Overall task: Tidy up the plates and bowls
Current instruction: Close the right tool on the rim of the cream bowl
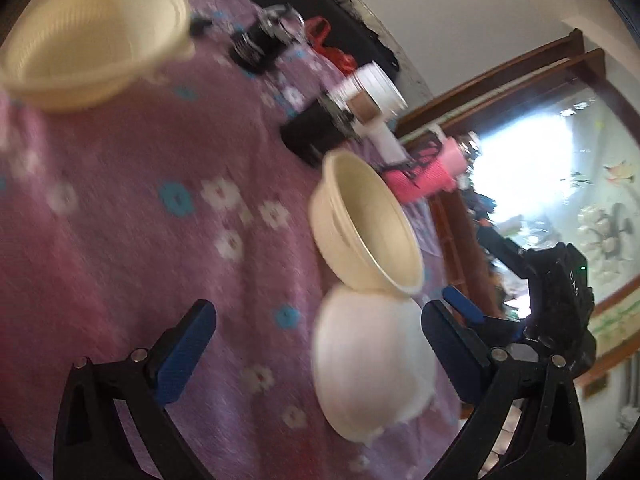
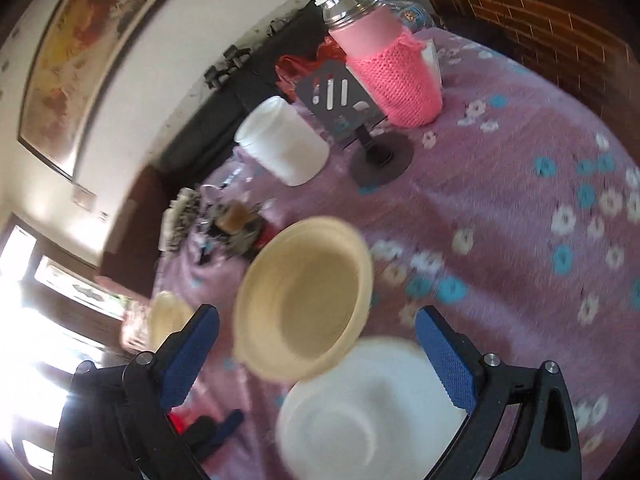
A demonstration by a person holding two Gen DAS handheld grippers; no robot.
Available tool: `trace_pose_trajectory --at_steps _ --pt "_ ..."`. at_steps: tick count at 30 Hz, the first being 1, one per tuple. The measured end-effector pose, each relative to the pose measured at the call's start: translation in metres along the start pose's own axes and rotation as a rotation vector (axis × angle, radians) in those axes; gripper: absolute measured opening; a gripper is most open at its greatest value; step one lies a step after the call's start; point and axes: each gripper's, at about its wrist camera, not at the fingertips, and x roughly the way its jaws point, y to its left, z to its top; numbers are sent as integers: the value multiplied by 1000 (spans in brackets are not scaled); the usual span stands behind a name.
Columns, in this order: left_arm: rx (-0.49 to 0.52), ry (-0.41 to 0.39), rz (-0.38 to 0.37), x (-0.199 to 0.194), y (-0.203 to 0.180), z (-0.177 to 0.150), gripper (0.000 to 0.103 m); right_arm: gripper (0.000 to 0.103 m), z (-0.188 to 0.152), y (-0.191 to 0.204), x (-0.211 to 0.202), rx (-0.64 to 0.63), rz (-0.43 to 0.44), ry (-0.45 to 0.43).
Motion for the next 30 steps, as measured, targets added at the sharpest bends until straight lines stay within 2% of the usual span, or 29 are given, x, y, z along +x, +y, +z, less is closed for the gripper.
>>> trace_pose_trajectory --at_steps 5,8,10,14,16,19,22,24,26,30 --pt "3 32 71 17 -8 29 102 98 3 -8 19 -4 -4 38" --pt "-35 37 72 31 -2 37 100 97 0 -12 29 -16 -11 71" --pt "-31 49 70 40 1 39 93 97 0 -13 34 -35 -30 87" --pt "35 33 75 48 -3 40 91 96 4 -14 45 -55 -44 115" --pt "44 32 70 49 -3 41 91 93 5 -14 51 -61 -47 128" --pt "61 32 62 46 -4 40 91 81 6 -11 64 -73 -48 167" --pt "55 31 48 46 -3 41 91 64 4 -8 75 -83 -46 205" --pt "42 31 31 44 0 42 91 39 0 -5 79 -112 -56 230" --pt "33 30 20 42 2 42 91 25 -2 -2 80 -133 -67 233" --pt "29 26 12 42 4 42 90 23 -7 8 75 -197 -84 228"
